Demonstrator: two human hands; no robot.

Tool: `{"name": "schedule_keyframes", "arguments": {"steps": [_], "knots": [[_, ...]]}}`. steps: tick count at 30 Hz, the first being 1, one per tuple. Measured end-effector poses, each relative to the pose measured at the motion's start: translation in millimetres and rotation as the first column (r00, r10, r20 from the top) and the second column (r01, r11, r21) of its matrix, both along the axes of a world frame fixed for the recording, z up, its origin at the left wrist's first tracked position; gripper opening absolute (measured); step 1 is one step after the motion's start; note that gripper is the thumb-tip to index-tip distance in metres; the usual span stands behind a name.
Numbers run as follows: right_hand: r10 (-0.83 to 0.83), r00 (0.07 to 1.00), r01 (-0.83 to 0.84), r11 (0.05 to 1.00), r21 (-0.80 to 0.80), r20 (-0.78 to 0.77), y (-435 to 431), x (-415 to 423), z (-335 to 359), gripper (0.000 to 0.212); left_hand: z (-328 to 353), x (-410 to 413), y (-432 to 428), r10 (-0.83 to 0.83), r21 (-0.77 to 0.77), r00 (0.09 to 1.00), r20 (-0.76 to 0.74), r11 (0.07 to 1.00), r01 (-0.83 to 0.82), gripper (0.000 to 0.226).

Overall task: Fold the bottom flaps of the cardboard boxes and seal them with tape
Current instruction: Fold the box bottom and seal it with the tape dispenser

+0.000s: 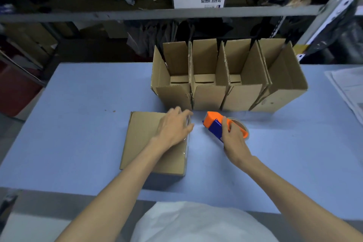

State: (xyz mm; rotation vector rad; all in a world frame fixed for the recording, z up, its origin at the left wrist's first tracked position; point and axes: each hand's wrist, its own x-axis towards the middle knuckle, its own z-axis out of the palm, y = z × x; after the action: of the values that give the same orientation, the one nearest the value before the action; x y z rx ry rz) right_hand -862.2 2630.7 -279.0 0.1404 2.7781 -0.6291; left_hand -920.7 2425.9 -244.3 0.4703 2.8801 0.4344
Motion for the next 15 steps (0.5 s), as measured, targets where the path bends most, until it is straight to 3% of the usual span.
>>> {"name": "schedule_keyframes", "arguments": {"steps": [1,3,5,7,9,10,13,15], "knots": [[-0.017,1.0,0.017,1.0,0.024,-0.001,-2.7,2.0,-4.5,0.06,0.0,-5.6,2.4,0.009,-0.044,0.999,-0.037,0.999,-0.01,0.048],[-0.041,0.998,0.04,0.999,0.009,0.046,-6.8,7.0,-13.8,0.074,-3.8,-12.7,6.2,-0.023,-0.188,0.999,0.042,0.982,0.031,0.058],[-0.009,1.0,0.01,0.997,-0.072,0.023,-12.7,11.1,-11.3,0.059,-8.5,-15.0,8.9,-0.011,-0.237,0.991,0.133,0.971,0.042,0.058],[0.006,1.0,-0.006,1.0,-0.015,-0.001,-12.5,13.1,-12.0,0.054,-5.7,-14.7,11.7,0.031,-0.183,0.989,0.145,0.983,-0.004,0.048],[-0.019,0.999,0.021,0.998,0.064,-0.046,-12.3,18.6,-13.9,0.068,6.9,-11.5,13.7,0.077,-0.035,0.987,0.138,0.997,-0.073,0.037],[-0.051,0.987,0.058,0.997,0.041,-0.15,-12.2,20.8,-10.3,0.07,15.8,-8.6,11.1,0.121,0.088,0.985,0.121,0.987,-0.132,0.03],[-0.256,0.944,0.176,0.925,-0.337,-0.21,-15.4,30.7,10.6,0.063,49.3,3.1,-10.4,0.341,0.485,0.937,0.081,0.807,-0.336,0.03],[-0.349,0.937,0.263,0.736,-0.624,-0.016,-22.4,35.1,30.1,0.067,67.5,15.8,-27.0,0.448,0.657,0.887,0.114,0.636,-0.405,0.034]]}}
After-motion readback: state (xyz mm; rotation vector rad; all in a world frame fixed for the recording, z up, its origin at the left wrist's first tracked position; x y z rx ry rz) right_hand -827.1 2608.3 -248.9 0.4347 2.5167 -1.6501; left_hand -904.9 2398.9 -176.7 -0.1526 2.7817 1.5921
